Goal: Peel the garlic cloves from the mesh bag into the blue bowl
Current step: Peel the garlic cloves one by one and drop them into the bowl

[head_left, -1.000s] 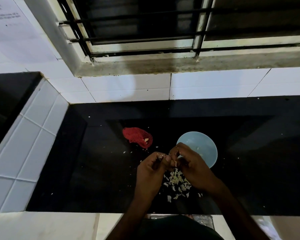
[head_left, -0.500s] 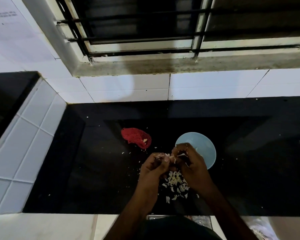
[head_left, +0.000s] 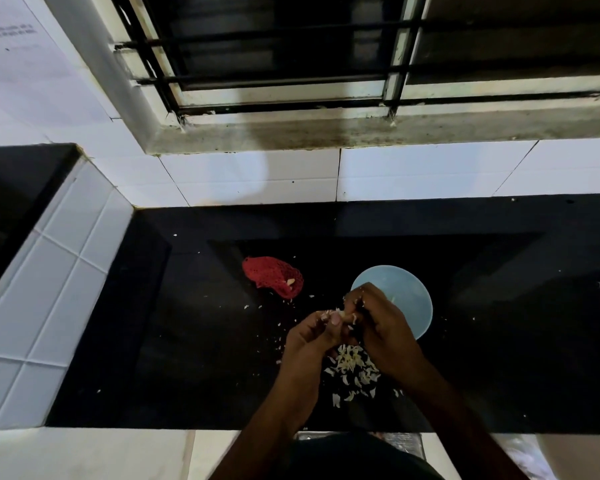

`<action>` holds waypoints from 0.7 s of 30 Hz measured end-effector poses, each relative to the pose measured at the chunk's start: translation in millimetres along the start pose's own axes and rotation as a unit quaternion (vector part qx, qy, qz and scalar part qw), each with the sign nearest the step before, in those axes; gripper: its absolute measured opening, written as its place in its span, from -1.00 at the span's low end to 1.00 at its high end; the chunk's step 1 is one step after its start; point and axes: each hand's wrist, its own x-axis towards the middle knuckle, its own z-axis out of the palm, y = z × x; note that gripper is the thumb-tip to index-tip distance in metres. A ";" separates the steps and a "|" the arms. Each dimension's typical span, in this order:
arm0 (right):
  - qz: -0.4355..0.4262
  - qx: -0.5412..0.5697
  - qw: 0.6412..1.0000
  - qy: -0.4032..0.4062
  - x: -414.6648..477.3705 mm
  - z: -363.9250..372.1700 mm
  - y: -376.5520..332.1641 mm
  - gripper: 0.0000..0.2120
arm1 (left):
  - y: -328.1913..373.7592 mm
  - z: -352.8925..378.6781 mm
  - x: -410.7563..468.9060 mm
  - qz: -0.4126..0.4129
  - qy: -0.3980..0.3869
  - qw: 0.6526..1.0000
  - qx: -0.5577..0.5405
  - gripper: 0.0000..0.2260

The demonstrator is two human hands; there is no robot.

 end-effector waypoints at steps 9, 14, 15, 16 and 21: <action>-0.052 -0.083 0.994 -0.041 -7.5 3.8 5.2 -0.54 | 2.0 -12.2 7.3 0.080 -0.004 0.989 0.121 -0.75; -0.086 -0.083 0.992 -0.030 -13.8 5.3 5.0 -0.60 | 0.6 -17.0 10.3 0.083 -0.036 0.986 0.142 -0.78; -0.079 -0.076 0.994 -0.018 -15.3 6.0 5.6 -0.62 | -0.6 -16.3 9.5 0.085 -0.033 0.987 0.134 -0.78; -0.065 -0.066 0.996 -0.002 -16.3 6.6 6.5 -0.66 | -1.9 -15.4 8.8 0.086 -0.026 0.988 0.124 -0.78; 0.026 0.016 0.998 0.061 -23.9 10.1 7.1 -0.84 | -4.7 -17.8 5.7 0.075 -0.004 0.994 0.080 -0.79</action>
